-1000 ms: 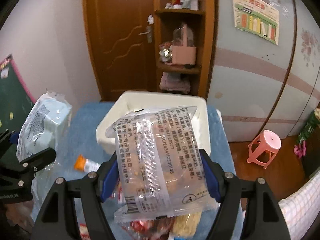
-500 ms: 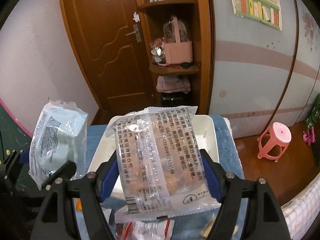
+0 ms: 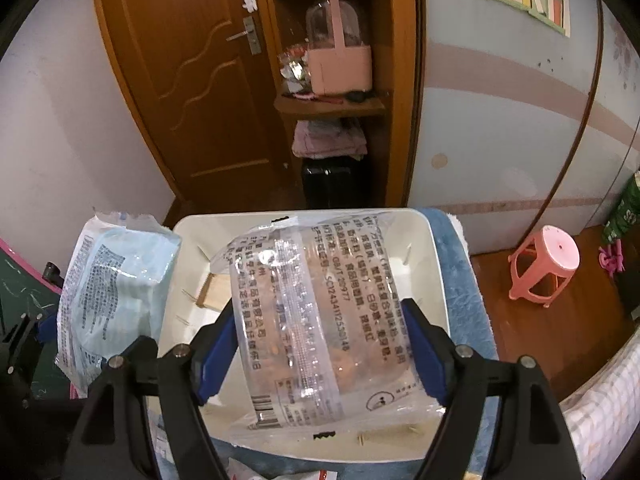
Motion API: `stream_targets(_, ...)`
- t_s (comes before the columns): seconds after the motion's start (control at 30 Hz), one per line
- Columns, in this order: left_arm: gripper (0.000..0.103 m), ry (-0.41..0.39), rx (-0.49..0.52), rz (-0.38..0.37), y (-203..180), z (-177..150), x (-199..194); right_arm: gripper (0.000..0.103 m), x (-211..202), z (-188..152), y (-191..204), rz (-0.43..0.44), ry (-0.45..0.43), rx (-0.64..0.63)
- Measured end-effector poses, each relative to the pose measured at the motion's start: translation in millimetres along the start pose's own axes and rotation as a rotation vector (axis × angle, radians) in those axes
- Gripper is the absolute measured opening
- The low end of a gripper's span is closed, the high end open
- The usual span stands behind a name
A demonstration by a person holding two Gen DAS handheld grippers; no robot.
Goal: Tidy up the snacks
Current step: 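Carry both clear bags into the white bin and open both tools, then withdraw both tools from the bin back over the table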
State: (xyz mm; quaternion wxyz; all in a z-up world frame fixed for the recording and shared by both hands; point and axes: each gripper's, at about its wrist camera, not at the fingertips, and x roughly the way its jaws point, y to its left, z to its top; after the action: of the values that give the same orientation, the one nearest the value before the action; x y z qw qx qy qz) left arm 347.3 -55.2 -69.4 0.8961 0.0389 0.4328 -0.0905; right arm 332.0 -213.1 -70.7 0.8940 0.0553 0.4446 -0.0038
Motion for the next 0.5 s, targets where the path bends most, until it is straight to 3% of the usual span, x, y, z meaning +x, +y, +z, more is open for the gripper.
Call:
stream_targets(0.13,0.1,0.043,-0.038,-0.041,3.8,2.1,18.6,0.08,15.2,-2.8,-5.3,0.036,0.045,0.032)
stream_targets(0.27,0.103,0.069,-0.028,-0.032,1.6,-4.0,23.7,0.095,11.3,-3.5,-9.7,0.031,0.009,0.049)
stream_targets(0.5,0.103,0.069,-0.018,-0.008,1.2,-13.5,10.8,0.095,4.6,-7.4,-11.0,0.051,0.016,0.053)
